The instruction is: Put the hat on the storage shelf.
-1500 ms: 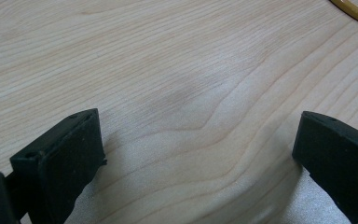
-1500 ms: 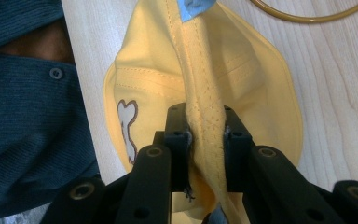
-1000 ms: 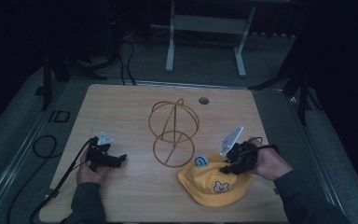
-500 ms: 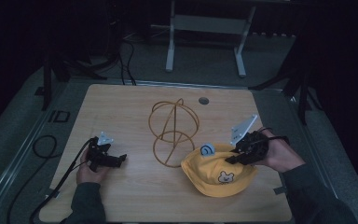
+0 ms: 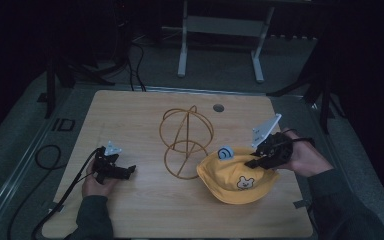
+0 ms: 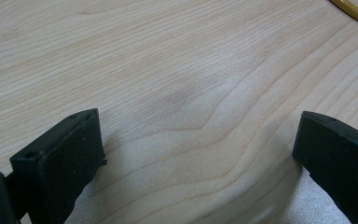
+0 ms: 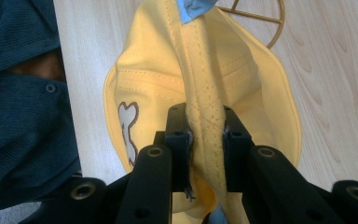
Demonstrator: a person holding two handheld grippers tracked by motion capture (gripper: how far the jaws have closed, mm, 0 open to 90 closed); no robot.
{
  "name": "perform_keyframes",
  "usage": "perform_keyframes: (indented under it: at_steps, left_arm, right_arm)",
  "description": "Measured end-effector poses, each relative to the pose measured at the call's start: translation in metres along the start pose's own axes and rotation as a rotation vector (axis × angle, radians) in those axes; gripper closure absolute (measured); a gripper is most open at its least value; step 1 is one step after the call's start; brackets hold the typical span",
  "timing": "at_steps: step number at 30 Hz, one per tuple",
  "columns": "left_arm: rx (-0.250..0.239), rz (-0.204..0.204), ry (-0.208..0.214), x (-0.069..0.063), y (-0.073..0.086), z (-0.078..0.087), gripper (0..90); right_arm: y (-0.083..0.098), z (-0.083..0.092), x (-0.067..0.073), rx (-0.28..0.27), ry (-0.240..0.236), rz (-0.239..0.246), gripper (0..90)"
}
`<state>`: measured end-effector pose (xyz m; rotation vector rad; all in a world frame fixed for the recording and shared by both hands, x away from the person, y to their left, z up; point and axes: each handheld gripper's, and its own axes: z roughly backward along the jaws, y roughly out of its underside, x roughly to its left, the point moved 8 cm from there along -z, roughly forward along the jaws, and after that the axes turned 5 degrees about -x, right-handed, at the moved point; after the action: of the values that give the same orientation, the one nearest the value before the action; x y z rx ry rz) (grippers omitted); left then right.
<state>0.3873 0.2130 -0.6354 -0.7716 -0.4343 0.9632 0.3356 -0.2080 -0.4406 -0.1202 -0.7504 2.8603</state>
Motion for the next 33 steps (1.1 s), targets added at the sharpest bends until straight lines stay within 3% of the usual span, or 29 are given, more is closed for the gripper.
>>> perform_keyframes:
  at_steps: [23,33]
  left_arm:
    - [0.001,0.0,0.0,0.0,0.0,0.0,1.5]
    - [0.001,0.0,0.0,0.0,0.0,0.0,1.6]
  right_arm:
    - [0.002,0.028,-0.022,-0.026,0.039,-0.032,77.8]
    - [0.007,0.035,-0.03,-0.008,0.051,-0.045,77.9]
